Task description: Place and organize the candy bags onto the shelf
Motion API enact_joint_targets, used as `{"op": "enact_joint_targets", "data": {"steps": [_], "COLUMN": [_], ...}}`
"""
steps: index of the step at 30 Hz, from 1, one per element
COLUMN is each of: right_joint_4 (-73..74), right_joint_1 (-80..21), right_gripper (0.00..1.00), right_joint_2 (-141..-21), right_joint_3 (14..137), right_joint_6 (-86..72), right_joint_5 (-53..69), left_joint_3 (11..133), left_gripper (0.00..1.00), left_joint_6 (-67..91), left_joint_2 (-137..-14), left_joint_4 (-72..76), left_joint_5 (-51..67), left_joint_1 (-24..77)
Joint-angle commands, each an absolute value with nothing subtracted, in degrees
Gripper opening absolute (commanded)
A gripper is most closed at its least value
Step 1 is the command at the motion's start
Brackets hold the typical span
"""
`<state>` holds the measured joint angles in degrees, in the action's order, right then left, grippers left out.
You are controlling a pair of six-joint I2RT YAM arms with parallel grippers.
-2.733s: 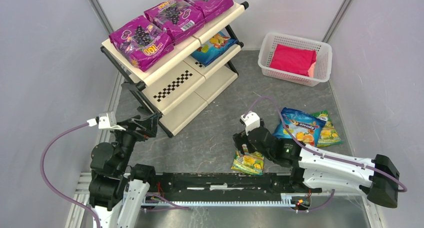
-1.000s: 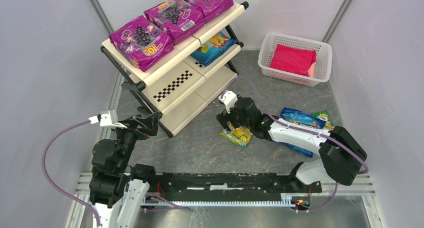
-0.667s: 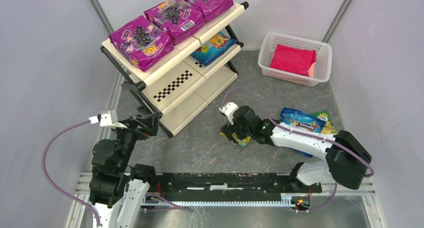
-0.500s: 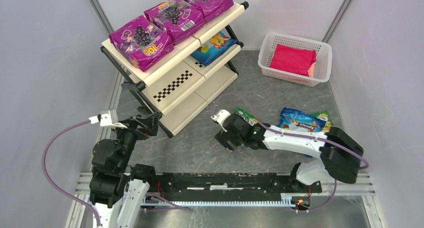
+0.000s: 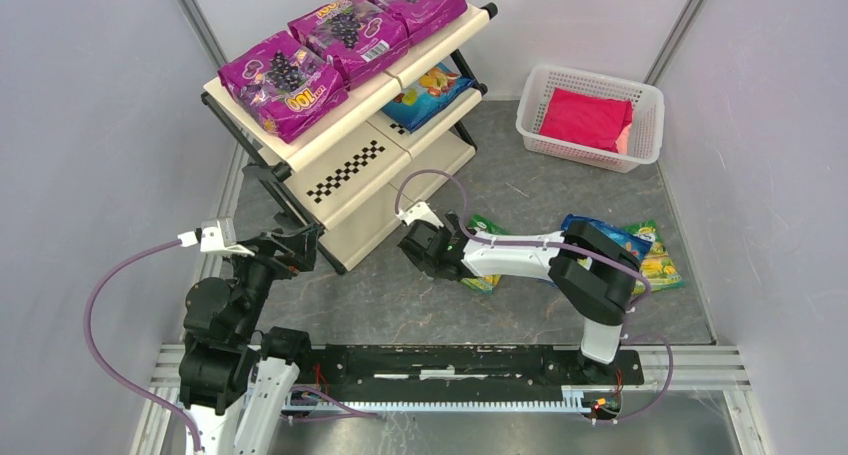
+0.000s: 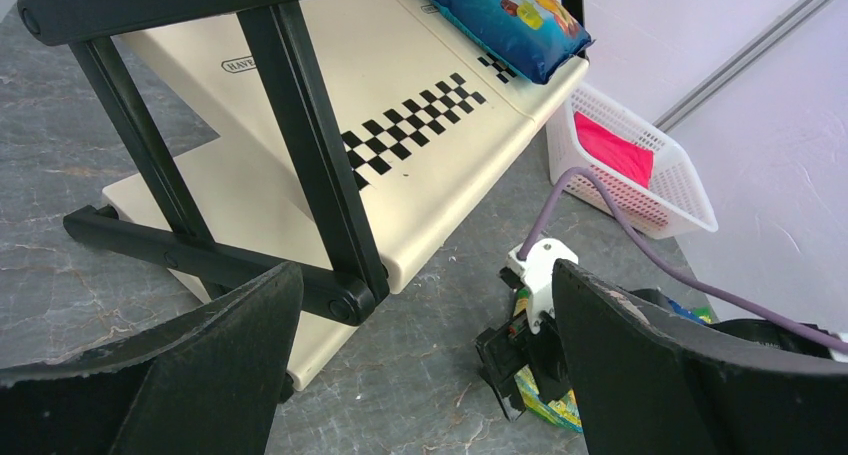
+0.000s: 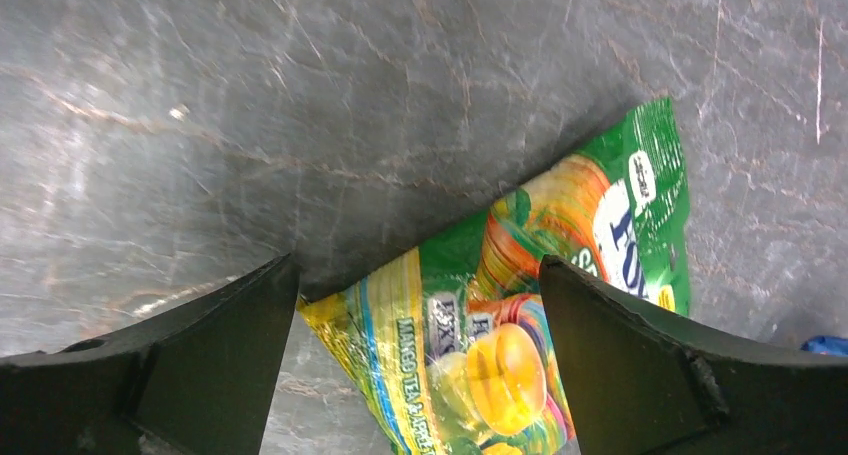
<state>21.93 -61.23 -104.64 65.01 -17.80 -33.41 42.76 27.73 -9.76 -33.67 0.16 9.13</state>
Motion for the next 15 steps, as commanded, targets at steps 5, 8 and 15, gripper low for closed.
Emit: {"op": "enact_joint_targets", "data": {"steps": [5, 8, 15], "right_joint_4": [27.8, 28.4, 21.0], "right_joint_1": [-63.7, -63.7, -62.0], "right_gripper": [0.98, 0.98, 0.98], "right_joint_2": [-97.8, -91.5, -76.1], "right_joint_3": [54.7, 48.8, 44.4], "right_joint_6": [-22.8, -23.0, -14.2], "right_joint_5": [-41.1, -42.6, -25.0], "left_joint_3": [42.8, 42.7, 42.7], "left_gripper": [1.0, 1.0, 1.0], "left_joint_6": [24.3, 24.3, 24.2], "left_joint_2": [-9.7, -9.6, -10.1], "left_joint_4": [-31.1, -31.1, -30.9], "left_joint_5": [0.4, 0.5, 0.8], "left_joint_1": [9.2, 9.2, 9.2]}}
